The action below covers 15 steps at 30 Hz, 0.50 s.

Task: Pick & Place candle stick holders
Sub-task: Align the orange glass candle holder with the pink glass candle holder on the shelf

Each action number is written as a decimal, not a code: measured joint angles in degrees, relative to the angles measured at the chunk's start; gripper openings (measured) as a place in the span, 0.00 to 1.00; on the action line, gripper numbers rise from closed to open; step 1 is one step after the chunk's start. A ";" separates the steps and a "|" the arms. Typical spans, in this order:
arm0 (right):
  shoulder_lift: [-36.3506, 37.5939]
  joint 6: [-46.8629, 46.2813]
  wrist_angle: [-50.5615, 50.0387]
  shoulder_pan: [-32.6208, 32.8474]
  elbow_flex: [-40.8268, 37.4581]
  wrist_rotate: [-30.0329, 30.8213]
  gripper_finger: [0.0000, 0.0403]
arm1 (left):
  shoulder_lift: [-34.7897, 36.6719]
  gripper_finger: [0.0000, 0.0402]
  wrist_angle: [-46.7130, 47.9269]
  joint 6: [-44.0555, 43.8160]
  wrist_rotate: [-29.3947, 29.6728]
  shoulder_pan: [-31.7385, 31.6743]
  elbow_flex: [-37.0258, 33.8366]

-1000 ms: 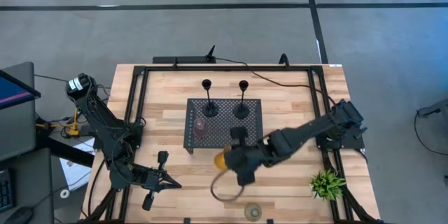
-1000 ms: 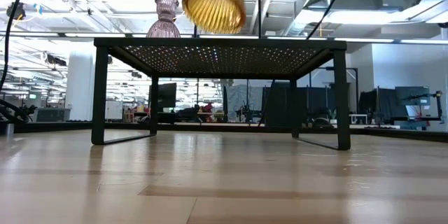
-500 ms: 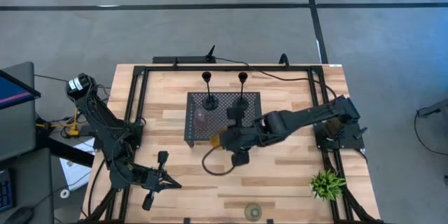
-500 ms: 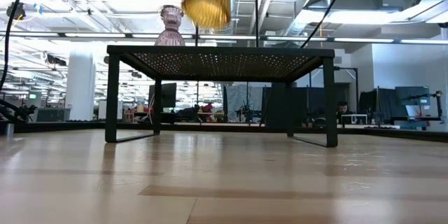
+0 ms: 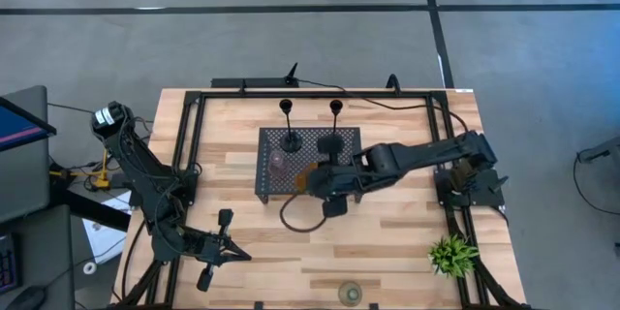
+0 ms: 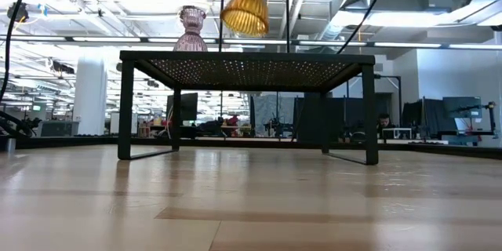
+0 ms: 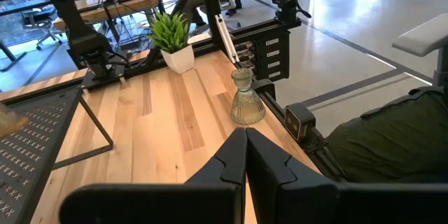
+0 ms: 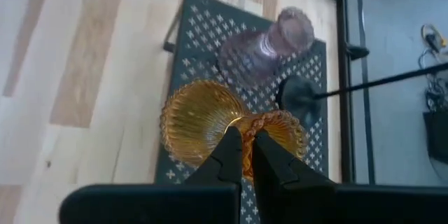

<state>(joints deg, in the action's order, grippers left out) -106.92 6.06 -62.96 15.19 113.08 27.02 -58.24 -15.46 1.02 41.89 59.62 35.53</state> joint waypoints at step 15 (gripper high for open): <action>-4.49 -0.34 -2.04 -4.34 -0.18 -0.21 0.00 | 0.00 0.01 0.02 0.00 -0.59 0.01 0.00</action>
<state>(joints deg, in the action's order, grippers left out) -111.41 5.72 -64.99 10.84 112.90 26.81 -58.24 -15.44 1.02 41.30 59.64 35.53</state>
